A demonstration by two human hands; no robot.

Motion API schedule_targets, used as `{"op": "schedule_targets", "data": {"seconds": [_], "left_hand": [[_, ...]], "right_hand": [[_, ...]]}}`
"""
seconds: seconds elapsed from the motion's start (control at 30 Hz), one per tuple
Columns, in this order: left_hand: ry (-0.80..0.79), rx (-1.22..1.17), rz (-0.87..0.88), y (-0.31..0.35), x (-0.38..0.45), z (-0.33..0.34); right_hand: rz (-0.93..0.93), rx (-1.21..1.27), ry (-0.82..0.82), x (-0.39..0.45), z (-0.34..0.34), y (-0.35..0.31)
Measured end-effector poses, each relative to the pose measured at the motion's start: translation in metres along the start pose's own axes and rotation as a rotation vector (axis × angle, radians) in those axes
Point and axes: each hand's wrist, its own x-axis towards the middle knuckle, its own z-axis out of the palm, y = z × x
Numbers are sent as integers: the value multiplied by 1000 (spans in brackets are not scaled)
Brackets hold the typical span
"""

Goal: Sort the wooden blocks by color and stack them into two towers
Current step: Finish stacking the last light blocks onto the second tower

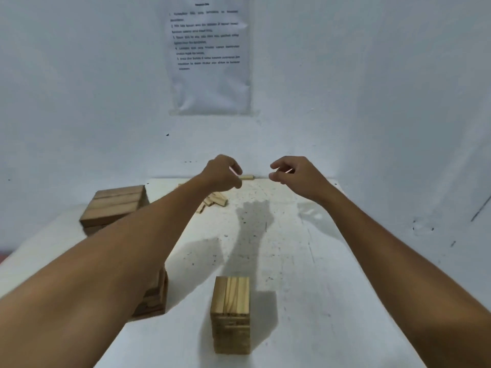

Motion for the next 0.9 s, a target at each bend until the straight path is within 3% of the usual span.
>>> {"op": "schedule_targets", "data": {"seconds": [0.23,0.37,0.53,0.7,0.9], "left_hand": [[-366,557,36,-40,75,12],[-486,734,18,-60,99,21],[-544,873,34,-71,116,27],[-531,869,48,-81,124,27],[-500,841,74,-88,129,25]], "right_hand": [[48,13,-32,73,38,67],[70,22,-80,108,67,100],[-14,-74,-92,145,93,118],[-90,-314,-149,172,113,130],[-158,-617,-72,181,136,136]]}}
